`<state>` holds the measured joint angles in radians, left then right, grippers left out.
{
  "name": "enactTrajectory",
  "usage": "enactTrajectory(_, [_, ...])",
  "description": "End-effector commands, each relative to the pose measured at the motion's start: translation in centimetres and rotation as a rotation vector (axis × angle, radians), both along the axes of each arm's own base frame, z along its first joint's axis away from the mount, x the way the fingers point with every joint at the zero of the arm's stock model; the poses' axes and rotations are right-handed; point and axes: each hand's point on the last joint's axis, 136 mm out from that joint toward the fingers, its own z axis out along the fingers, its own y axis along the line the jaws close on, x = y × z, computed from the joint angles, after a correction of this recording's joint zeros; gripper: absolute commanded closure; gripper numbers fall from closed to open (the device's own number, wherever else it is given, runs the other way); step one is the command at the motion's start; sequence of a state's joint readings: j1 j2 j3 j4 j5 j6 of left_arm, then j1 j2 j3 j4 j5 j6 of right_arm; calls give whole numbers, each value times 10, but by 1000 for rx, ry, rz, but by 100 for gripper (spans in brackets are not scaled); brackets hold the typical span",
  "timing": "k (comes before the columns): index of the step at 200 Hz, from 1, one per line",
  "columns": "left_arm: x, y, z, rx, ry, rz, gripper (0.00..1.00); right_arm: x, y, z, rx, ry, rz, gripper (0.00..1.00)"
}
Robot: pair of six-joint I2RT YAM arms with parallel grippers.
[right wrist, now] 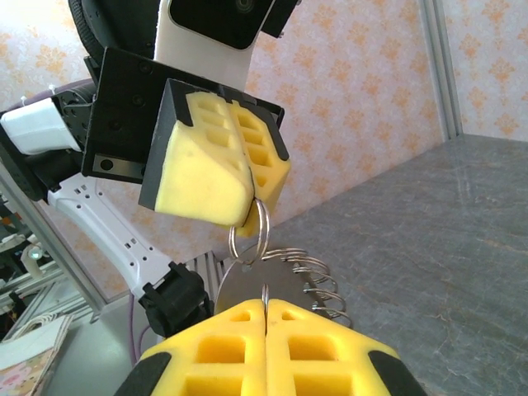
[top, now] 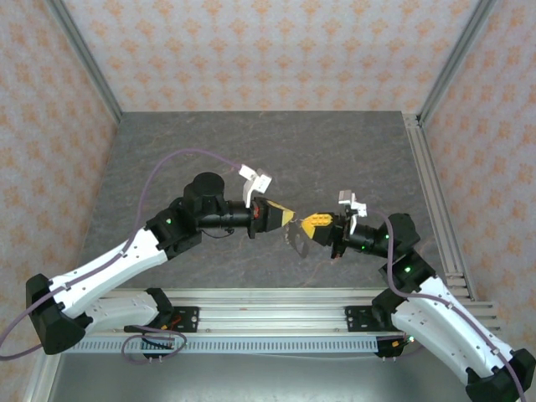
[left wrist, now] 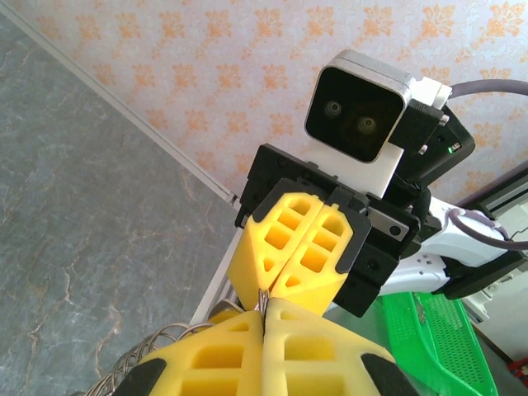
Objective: Put the keys on the keyring
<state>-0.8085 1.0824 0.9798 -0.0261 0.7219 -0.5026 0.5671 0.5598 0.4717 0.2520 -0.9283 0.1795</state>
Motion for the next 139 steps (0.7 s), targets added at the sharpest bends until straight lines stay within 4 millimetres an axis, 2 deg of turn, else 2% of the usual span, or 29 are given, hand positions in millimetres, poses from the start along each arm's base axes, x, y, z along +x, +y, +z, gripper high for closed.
enactTrajectory(1, [0, 2, 15, -57, -31, -2, 100, -11, 1, 23, 46, -65, 43, 100])
enactTrajectory(58, [-1, 2, 16, -90, -12, -2, 100, -18, -1, 35, 130, -104, 73, 100])
enactTrajectory(139, [3, 5, 27, -195, 17, 14, 100, -16, -5, 30, 140, -131, 32, 100])
